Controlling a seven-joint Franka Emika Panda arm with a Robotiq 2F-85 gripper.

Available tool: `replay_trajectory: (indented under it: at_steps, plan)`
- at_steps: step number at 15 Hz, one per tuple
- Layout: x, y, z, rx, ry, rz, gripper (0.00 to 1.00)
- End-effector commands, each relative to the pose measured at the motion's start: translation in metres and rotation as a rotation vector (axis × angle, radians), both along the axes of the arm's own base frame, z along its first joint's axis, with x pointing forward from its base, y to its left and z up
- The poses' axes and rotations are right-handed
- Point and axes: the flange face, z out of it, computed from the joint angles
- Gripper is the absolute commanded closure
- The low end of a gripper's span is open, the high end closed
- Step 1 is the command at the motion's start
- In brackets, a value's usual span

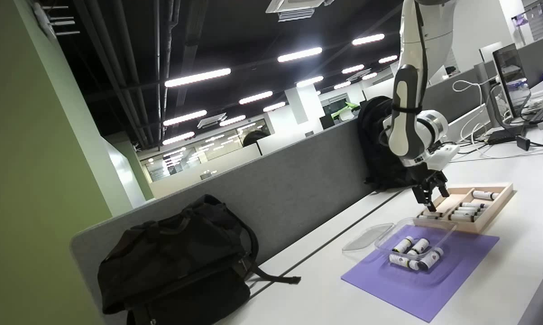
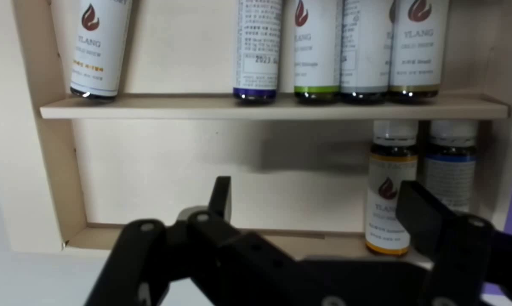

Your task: Take one bottle from the tray, put it in the container, close the lid, then open it

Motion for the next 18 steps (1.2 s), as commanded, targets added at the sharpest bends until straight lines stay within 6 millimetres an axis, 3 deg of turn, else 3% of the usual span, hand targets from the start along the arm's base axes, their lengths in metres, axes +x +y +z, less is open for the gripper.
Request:
replay_trajectory:
  at_steps: [1, 12, 16, 17, 18]
  plan:
    - [-0.003, 0.001, -0.009, 0.009, -0.020, 0.015, 0.00]
    - [-0.006, 0.009, -0.017, 0.103, -0.045, 0.017, 0.00]
    - [-0.009, 0.002, -0.022, 0.105, -0.044, 0.005, 0.00]
    - [-0.010, 0.000, -0.023, 0.103, -0.045, 0.003, 0.25]
    - [-0.011, -0.002, -0.024, 0.103, -0.043, 0.000, 0.27]
